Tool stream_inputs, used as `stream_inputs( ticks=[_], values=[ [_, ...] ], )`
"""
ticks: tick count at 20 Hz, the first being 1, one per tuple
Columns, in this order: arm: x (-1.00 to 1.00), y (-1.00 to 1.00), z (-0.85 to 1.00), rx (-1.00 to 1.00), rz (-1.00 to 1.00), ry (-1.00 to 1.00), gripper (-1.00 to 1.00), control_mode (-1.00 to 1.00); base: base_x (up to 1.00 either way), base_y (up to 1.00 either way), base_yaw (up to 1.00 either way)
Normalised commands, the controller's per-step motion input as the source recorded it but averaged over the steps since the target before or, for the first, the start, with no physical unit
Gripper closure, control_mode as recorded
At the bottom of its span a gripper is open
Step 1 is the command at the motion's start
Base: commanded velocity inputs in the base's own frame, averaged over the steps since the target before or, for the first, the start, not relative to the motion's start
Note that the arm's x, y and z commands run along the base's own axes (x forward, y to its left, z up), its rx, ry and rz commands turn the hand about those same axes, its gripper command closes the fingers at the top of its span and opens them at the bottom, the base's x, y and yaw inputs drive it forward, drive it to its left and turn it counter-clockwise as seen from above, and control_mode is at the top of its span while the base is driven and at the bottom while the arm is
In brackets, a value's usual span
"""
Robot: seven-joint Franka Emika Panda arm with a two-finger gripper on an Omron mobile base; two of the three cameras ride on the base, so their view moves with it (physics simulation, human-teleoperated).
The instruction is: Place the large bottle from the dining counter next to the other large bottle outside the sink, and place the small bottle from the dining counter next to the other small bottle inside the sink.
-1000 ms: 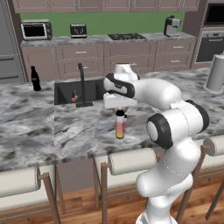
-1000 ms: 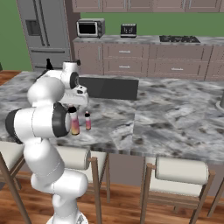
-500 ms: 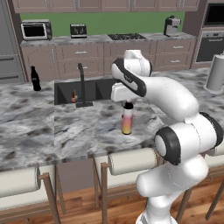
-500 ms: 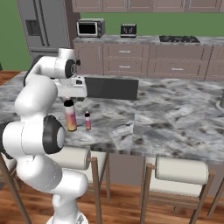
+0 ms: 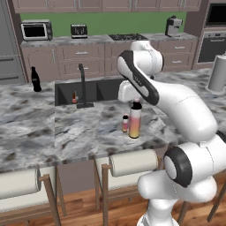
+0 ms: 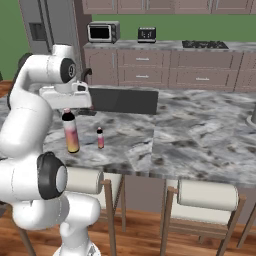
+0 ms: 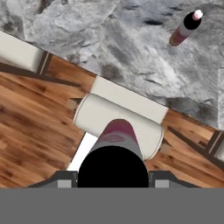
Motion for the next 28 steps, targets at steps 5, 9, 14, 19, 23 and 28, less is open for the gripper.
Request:
stream_inputs(
  ticks=[5,9,14,19,23,28],
  values=[
    [-0.77,0.0,0.22,0.01,0.1,-0.03,1.0,-1.0,0.0,0.0,0.0],
    [-0.58,0.0,0.19,0.06,0.07,-0.19,1.0,-1.0,0.0,0.0,0.0],
    [-0.33,0.0,0.14,0.09,0.03,-0.21,1.0,-1.0,0.0,0.0,0.0],
    [-0.07,0.0,0.08,0.04,0.0,-0.09,1.0,-1.0,0.0,0.0,0.0],
    [0.0,0.0,0.09,0.0,0.0,0.11,1.0,-1.0,0.0,0.0,0.0],
    [0.0,0.0,0.0,0.0,0.0,0.09,1.0,-1.0,0.0,0.0,0.0]
  ],
)
